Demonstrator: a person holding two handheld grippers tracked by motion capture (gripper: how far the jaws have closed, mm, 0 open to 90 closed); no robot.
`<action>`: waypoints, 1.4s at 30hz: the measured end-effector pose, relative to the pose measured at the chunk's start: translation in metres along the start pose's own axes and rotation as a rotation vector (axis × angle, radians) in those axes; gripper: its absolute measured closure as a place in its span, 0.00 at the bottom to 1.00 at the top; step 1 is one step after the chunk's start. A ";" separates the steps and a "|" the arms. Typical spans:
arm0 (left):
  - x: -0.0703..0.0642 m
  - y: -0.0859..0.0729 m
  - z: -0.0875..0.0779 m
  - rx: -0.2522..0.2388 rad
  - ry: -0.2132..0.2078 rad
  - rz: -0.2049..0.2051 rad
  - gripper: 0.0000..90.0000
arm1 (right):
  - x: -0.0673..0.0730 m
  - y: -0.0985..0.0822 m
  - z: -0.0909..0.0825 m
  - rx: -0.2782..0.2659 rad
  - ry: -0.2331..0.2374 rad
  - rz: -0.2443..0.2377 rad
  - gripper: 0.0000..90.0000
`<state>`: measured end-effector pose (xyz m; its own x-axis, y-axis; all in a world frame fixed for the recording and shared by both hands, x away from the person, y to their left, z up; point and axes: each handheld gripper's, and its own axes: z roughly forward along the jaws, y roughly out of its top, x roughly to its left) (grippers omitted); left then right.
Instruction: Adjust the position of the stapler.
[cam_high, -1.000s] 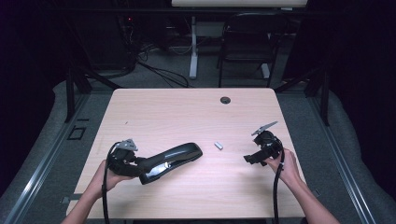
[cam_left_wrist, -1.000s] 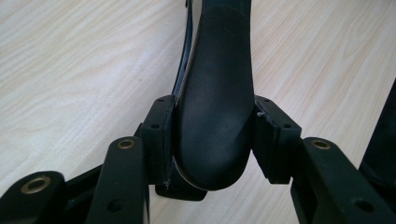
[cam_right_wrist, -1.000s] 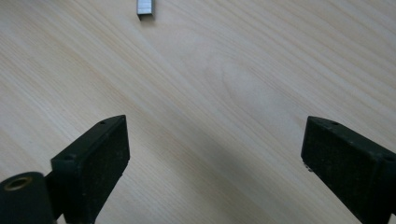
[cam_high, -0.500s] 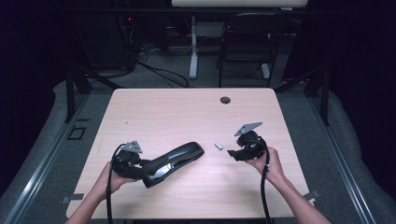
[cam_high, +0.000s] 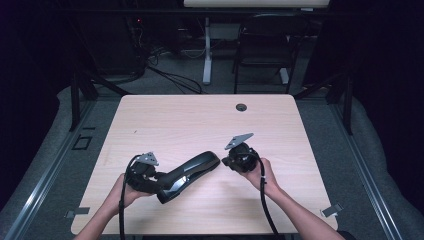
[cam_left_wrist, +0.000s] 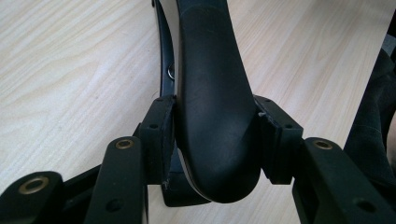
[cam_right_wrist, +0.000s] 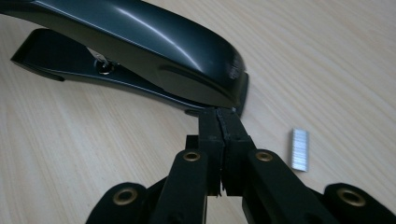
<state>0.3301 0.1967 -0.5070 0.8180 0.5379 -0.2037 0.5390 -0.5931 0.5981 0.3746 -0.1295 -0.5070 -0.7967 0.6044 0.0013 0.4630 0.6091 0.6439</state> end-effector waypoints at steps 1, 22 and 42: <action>-0.001 0.001 0.000 0.001 0.001 0.000 0.59 | 0.002 0.001 0.004 0.001 0.011 -0.002 1.00; -0.024 0.011 0.015 0.052 -0.019 0.040 0.52 | 0.009 0.011 0.035 0.030 0.022 0.024 0.99; -0.048 0.019 0.032 0.100 -0.055 0.058 0.43 | 0.007 0.012 0.034 0.034 0.014 0.036 1.00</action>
<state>0.3079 0.1404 -0.5106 0.8565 0.4693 -0.2151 0.5059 -0.6801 0.5306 0.3877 -0.1005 -0.5258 -0.7845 0.6191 0.0346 0.5040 0.6042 0.6172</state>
